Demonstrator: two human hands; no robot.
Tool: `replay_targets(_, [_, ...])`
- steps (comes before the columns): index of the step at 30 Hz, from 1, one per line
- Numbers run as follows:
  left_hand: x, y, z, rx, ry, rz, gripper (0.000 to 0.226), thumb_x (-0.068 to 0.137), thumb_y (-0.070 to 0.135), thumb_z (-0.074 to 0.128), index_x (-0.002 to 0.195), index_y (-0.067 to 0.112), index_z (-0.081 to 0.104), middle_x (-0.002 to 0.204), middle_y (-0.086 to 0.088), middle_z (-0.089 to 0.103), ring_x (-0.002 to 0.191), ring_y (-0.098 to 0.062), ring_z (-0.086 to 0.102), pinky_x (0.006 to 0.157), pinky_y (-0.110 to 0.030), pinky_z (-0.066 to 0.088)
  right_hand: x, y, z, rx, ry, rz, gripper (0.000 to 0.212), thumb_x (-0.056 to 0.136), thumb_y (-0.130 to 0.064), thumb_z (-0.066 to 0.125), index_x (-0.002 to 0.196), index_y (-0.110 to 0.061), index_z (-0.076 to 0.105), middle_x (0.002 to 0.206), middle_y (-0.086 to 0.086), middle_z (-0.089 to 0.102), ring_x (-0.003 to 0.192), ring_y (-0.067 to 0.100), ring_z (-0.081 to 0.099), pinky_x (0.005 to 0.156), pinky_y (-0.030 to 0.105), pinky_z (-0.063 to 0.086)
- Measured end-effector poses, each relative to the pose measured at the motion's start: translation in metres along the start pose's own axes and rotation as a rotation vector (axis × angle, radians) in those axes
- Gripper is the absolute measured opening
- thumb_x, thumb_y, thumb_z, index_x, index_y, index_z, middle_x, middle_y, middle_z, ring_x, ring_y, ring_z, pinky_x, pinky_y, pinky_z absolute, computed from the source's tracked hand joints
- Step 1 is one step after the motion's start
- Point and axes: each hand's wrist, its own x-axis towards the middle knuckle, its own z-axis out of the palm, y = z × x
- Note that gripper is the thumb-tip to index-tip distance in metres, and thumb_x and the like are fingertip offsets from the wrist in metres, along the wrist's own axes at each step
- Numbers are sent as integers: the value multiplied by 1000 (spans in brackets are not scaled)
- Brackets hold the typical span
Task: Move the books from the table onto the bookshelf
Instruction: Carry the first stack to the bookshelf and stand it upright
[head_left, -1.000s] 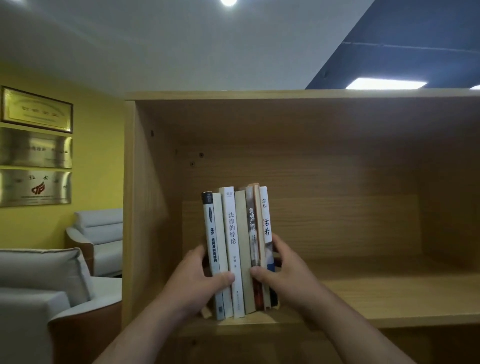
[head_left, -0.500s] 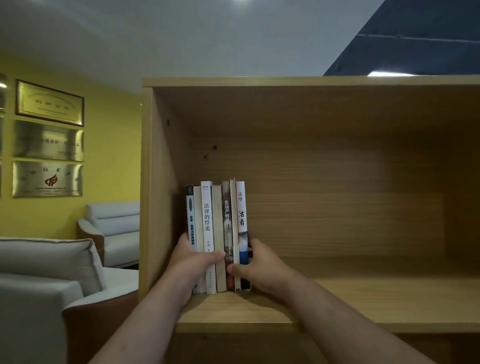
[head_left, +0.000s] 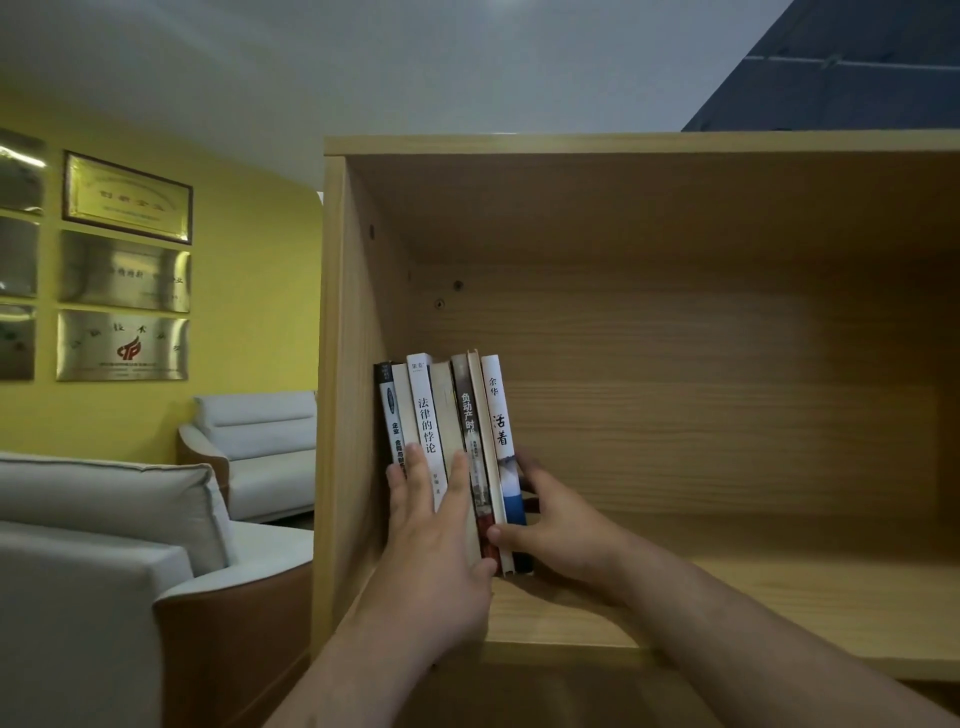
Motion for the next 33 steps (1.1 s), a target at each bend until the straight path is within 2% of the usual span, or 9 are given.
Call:
replay_targets(3, [6, -8, 1, 31, -69, 22, 99, 99, 29, 58, 153, 42, -25, 145, 6, -58, 141, -21, -44, 122, -44, 0, 6, 0, -1, 6, -5, 3, 87, 89, -10, 75, 154, -46, 29, 125, -12, 62, 116, 15, 67, 96, 43, 61])
replay_targets(9, [27, -18, 3, 34, -124, 48, 102, 98, 25, 60, 154, 43, -23, 147, 6, -57, 140, -21, -43, 123, -47, -2, 29, 8, 3, 18, 34, 45, 94, 87, -9, 76, 156, -49, 25, 126, -7, 65, 113, 17, 69, 97, 47, 60])
replay_targets(12, [36, -20, 7, 76, -164, 25, 104, 97, 26, 60, 151, 42, -27, 143, 4, -60, 139, -23, -44, 124, -49, 0, 37, 11, 4, -14, 38, 39, 99, 86, -11, 78, 158, -46, 21, 128, -7, 64, 113, 16, 69, 97, 46, 61])
replay_targets(16, [45, -22, 11, 171, -217, -1, 111, 96, 33, 62, 135, 43, -41, 136, -1, -64, 140, -29, -45, 126, -55, 0, 42, 13, 3, -63, 40, 34, 102, 86, -12, 79, 161, -42, 16, 134, -7, 62, 115, 13, 67, 98, 42, 60])
replay_targets(21, [53, -22, 8, 184, -279, -6, 112, 95, 39, 61, 145, 36, -40, 133, -4, -65, 139, -32, -46, 123, -54, -5, 43, 11, 1, -105, 28, 43, 105, 87, -15, 80, 162, -43, 11, 141, -6, 57, 123, 15, 61, 102, 37, 56])
replay_targets(24, [54, -22, 11, 174, -270, 3, 112, 95, 38, 61, 146, 34, -39, 132, -4, -65, 139, -34, -47, 123, -55, -5, 40, 10, 1, -122, 32, 29, 102, 89, -16, 77, 162, -43, 11, 143, -6, 56, 126, 15, 58, 105, 37, 53])
replay_targets(28, [52, -26, 14, 159, -230, 19, 111, 95, 39, 62, 147, 39, -36, 134, 0, -63, 141, -31, -45, 124, -54, 0, 39, 16, -2, -68, -24, 68, 90, 97, -25, 67, 160, -49, 7, 145, -2, 58, 127, 18, 60, 112, 46, 49])
replay_targets(31, [51, -27, 14, 155, -206, 23, 107, 96, 38, 60, 148, 39, -34, 135, 1, -62, 142, -29, -44, 124, -52, 2, 40, 20, -6, -18, -42, 79, 80, 102, -24, 58, 161, -48, 10, 150, -2, 56, 132, 19, 57, 118, 45, 43])
replay_targets(33, [50, -26, 15, 152, -186, 30, 105, 97, 36, 59, 149, 39, -32, 137, 1, -61, 143, -29, -43, 125, -51, 3, 39, 21, -6, -11, -35, 67, 77, 103, -21, 57, 161, -47, 13, 150, -3, 55, 132, 18, 56, 117, 43, 43])
